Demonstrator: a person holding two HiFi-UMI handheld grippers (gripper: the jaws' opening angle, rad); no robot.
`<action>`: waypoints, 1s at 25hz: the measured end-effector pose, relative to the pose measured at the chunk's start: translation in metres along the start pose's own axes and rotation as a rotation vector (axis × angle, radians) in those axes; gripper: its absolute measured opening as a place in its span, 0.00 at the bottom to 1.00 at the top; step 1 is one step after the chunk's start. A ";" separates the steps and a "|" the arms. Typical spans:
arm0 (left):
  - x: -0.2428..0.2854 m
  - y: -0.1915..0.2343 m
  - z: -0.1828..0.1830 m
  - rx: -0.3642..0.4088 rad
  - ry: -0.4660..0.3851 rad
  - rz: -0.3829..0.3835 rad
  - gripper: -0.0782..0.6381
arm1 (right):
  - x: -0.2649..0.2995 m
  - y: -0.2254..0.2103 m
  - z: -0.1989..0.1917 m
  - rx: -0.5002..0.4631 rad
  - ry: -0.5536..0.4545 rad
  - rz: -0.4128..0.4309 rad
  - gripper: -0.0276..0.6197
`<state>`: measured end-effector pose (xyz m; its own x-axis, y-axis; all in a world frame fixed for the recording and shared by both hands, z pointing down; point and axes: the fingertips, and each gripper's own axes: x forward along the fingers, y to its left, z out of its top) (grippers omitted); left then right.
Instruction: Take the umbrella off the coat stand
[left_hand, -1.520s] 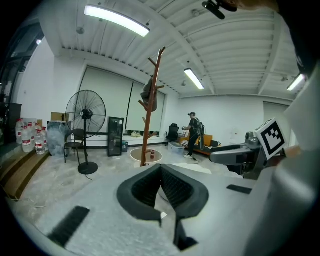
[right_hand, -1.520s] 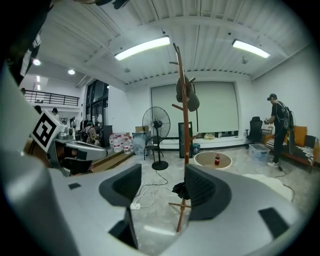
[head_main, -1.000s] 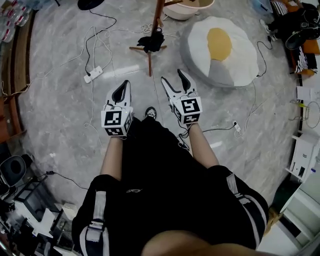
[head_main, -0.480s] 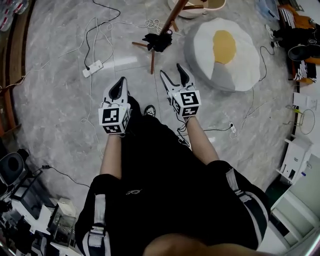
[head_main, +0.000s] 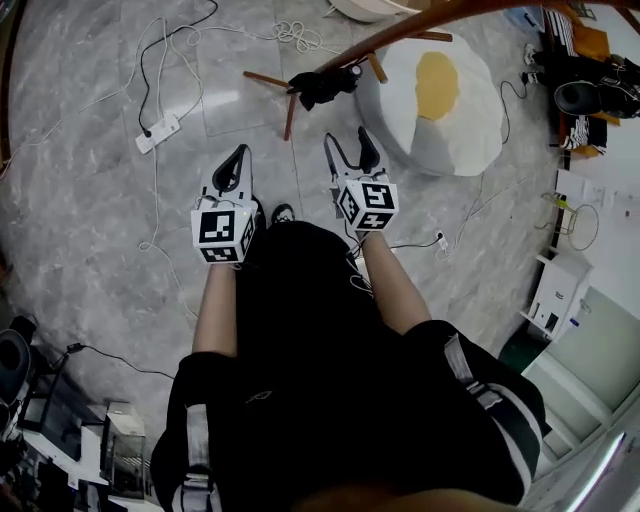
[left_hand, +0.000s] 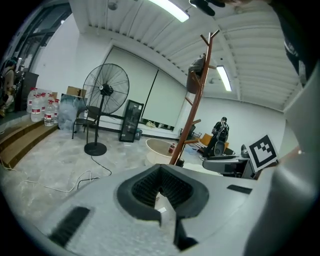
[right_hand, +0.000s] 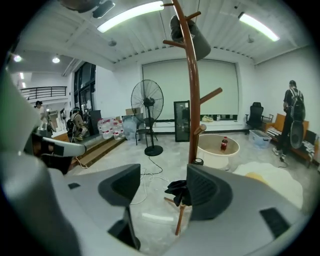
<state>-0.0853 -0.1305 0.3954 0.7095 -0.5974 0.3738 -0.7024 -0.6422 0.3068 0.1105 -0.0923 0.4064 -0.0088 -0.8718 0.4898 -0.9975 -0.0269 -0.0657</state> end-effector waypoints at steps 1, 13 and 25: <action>0.008 0.006 -0.002 0.006 0.002 -0.007 0.11 | 0.008 0.000 -0.003 -0.001 0.008 -0.010 0.50; 0.090 0.040 -0.071 -0.064 -0.007 0.030 0.11 | 0.103 -0.045 -0.071 -0.037 0.077 -0.038 0.51; 0.148 0.049 -0.135 -0.161 0.015 0.092 0.11 | 0.169 -0.093 -0.129 -0.040 0.118 -0.024 0.58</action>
<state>-0.0220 -0.1854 0.5837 0.6416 -0.6423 0.4192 -0.7653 -0.4993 0.4061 0.1932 -0.1741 0.6070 0.0094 -0.8073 0.5901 -0.9995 -0.0257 -0.0193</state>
